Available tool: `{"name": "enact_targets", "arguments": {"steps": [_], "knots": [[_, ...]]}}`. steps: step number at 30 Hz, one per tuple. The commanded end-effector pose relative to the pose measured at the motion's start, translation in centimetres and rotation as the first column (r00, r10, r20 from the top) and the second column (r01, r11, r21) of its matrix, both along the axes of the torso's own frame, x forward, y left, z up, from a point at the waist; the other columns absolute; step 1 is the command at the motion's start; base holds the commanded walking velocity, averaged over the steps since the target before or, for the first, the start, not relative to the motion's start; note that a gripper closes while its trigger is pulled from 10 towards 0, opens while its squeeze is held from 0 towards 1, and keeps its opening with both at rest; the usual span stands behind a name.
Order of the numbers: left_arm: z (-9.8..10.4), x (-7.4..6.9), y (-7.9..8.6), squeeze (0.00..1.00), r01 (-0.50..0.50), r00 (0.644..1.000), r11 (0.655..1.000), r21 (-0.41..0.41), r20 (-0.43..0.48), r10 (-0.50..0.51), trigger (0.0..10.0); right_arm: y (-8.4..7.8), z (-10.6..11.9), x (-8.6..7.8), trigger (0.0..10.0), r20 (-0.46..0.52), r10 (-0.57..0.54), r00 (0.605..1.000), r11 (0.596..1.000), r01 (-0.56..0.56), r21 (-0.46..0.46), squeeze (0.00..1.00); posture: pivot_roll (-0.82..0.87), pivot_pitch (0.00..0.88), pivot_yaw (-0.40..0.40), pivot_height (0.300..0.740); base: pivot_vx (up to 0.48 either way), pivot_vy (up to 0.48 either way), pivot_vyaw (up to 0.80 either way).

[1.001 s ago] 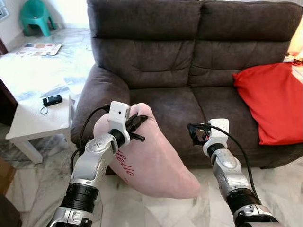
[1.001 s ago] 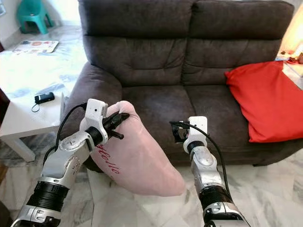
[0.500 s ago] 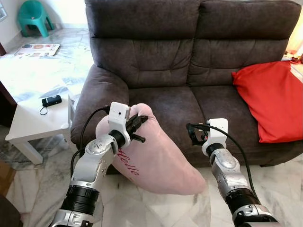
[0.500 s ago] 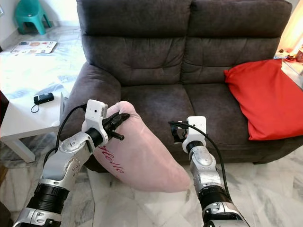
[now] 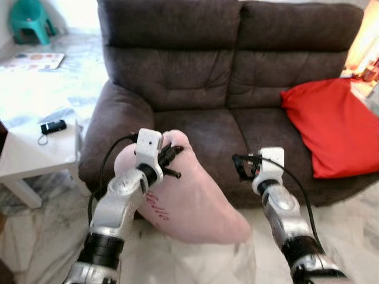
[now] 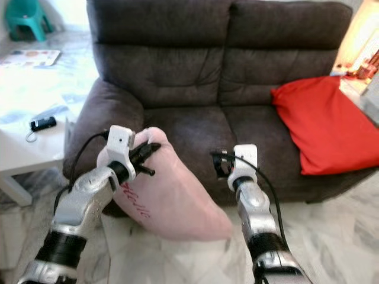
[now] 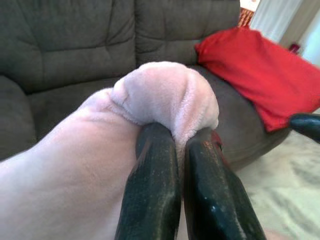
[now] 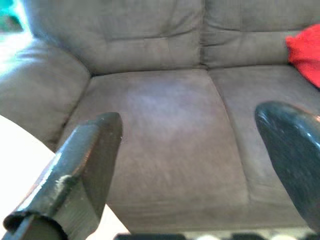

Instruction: Move the pillow to the sofa from floor

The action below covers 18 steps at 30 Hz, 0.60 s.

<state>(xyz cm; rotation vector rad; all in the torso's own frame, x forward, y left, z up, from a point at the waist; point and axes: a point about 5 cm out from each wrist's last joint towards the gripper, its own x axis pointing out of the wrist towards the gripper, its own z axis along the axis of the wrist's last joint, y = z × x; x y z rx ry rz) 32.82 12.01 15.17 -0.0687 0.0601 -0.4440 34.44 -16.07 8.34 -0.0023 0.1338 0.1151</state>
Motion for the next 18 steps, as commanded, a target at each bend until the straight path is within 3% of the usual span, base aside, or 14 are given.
{"name": "enact_targets", "arguments": {"steps": [1, 15, 18], "knots": [[2.85, 0.13, -1.52, 0.0, 0.049, 0.99, 0.998, -0.038, 0.136, -0.044, 10.0, -1.11, -0.33, -0.25, 10.0, -0.017, -0.028, 0.999, 0.999, 0.028, -0.016, 0.0, 0.1, 0.0, -0.053, 0.74, 0.0, -0.352, -0.78], [2.86, 0.24, -1.08, 0.0, 0.016, 0.991, 0.998, -0.058, 0.136, -0.008, 10.0, -1.0, -0.2, -0.22, 10.0, -0.014, -0.017, 1.0, 0.999, 0.017, -0.032, 0.0, 0.1, 0.0, -0.058, 0.74, 0.0, -0.021, -0.78], [2.99, 0.32, -0.96, 0.0, 0.012, 0.99, 0.998, -0.064, 0.138, -0.003, 10.0, -1.06, -0.51, -0.36, 10.0, -0.032, -0.007, 0.999, 0.998, 0.005, -0.06, 0.0, 0.1, 0.0, -0.059, 0.74, 0.0, 0.0, 0.0]]}}
